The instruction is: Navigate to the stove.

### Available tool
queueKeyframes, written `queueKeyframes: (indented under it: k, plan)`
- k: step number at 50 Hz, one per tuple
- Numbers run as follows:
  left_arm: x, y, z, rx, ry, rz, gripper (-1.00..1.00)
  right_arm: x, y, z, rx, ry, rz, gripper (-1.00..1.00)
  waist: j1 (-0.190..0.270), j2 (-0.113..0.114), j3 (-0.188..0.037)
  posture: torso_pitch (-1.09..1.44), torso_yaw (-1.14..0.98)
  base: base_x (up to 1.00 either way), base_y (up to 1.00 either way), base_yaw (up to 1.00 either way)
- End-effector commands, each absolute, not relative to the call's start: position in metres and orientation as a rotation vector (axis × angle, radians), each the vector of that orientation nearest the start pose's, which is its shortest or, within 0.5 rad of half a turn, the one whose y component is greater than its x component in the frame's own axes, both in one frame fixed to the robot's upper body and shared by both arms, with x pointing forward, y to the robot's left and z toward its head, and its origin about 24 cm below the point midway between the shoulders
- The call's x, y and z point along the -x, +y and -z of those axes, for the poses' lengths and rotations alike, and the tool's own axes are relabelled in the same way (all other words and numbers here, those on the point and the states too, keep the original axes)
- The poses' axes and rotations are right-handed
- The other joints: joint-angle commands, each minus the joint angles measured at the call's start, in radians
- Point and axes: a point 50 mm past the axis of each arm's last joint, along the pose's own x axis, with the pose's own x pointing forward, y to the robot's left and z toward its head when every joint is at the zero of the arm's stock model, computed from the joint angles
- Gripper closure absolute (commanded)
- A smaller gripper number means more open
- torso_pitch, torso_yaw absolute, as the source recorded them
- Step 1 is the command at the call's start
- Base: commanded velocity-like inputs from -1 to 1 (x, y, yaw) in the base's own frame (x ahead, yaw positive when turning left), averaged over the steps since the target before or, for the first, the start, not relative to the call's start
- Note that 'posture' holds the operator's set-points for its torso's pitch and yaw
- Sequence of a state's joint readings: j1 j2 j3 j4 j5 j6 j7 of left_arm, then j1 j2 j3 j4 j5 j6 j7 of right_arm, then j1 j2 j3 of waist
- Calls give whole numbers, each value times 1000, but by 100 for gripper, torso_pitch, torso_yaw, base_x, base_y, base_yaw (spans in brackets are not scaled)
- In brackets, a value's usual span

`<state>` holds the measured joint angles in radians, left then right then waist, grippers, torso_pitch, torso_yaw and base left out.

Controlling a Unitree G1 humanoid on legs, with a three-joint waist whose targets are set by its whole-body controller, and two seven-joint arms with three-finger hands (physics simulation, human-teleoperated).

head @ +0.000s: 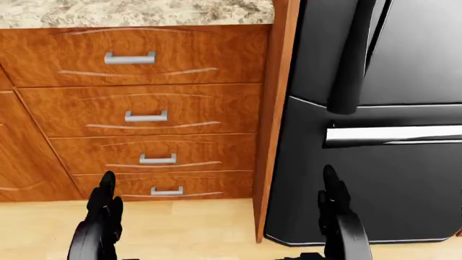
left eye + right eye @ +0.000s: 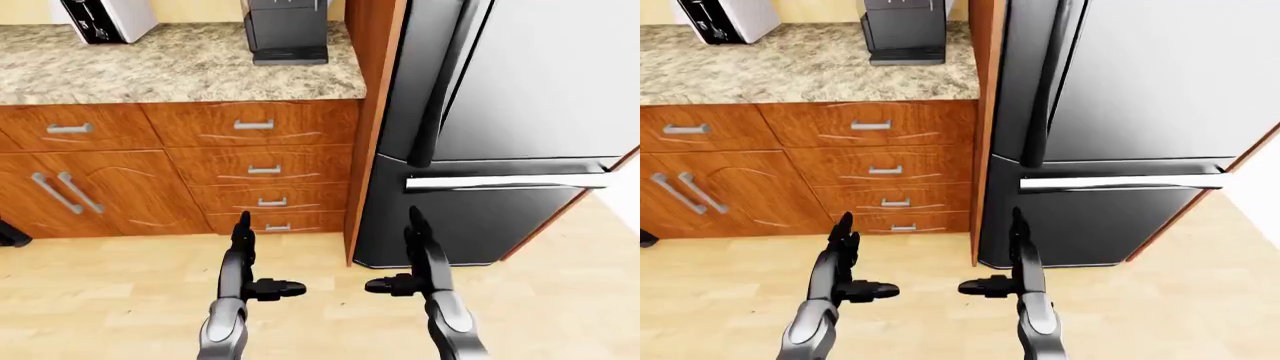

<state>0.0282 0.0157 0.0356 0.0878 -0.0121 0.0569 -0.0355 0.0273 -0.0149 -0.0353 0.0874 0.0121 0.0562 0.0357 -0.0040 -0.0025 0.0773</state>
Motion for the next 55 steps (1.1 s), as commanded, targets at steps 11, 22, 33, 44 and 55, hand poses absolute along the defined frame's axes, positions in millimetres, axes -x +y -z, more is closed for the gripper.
queueKeyframes:
  k: [11, 22, 33, 44, 55]
  plan:
    - [-254, 160, -41, 0, 0, 0, -100, -254, -150, -43, 54, -62, -40, -100, 8, -4, -75, 0, 0, 0, 0, 0]
    - [-254, 160, -41, 0, 0, 0, -100, -249, -148, -46, 19, -73, -106, -100, 7, -2, -89, 0, 0, 0, 0, 0]
    - [-254, 160, -41, 0, 0, 0, -100, -246, -146, -47, 0, -69, -136, -100, 2, 9, -75, 0, 0, 0, 5, 0]
    - [-254, 160, -41, 0, 0, 0, -100, -246, -146, -46, -3, -67, -139, -100, 3, -22, -53, 0, 0, 0, 12, 0]
    - [-254, 160, -41, 0, 0, 0, -100, -245, -145, -46, -1, -66, -145, -100, -3, 66, -55, 0, 0, 0, 11, 0]
